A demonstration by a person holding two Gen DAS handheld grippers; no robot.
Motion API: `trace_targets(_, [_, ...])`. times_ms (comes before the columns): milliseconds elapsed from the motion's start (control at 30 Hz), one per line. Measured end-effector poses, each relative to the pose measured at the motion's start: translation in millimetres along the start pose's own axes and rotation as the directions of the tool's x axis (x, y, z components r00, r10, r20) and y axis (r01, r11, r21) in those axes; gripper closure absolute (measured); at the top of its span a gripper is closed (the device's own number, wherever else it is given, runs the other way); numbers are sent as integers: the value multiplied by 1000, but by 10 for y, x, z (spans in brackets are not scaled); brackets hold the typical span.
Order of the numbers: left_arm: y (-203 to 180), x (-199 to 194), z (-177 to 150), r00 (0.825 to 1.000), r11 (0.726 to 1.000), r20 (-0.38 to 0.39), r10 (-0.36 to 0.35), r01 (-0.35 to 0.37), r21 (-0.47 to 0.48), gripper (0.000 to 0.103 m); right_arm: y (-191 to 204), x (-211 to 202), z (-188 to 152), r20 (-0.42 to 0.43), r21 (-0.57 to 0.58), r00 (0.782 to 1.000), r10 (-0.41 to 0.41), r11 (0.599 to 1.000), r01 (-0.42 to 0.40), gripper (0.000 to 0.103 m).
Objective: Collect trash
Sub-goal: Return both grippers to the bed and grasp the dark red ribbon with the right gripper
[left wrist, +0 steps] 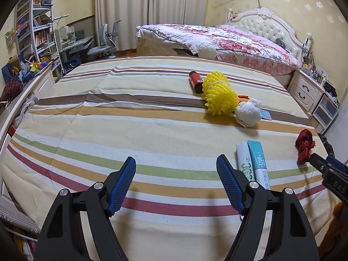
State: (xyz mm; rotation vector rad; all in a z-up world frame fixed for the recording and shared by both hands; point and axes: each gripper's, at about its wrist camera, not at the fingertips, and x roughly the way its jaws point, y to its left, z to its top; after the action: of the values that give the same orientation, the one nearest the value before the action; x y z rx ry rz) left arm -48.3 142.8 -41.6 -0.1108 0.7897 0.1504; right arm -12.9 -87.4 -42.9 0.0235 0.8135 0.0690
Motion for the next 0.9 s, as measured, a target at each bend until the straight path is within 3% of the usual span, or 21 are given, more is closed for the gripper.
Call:
trace_targets(233, [-33,15,7,1000,1000,-5,-3,3,4,29,127,154,154,8,-14,1000,-4,1000,4,34])
trace_targets(433, [-101,27,-20,1000,1000,-13,-14,14,20,29,190,261,150,-22,-35,1000,8,999,-9,55])
trace_targets(567, [-159,17,-27,1000,999,-14,-26,27,31,29,214,252,93,-34,-58,999,34,998,-36,78])
trace_targets(900, [-346,49,-47,998,997,-34,-53,55,61,29,177,133,-30,-37,-71,997,72,995,-74,81])
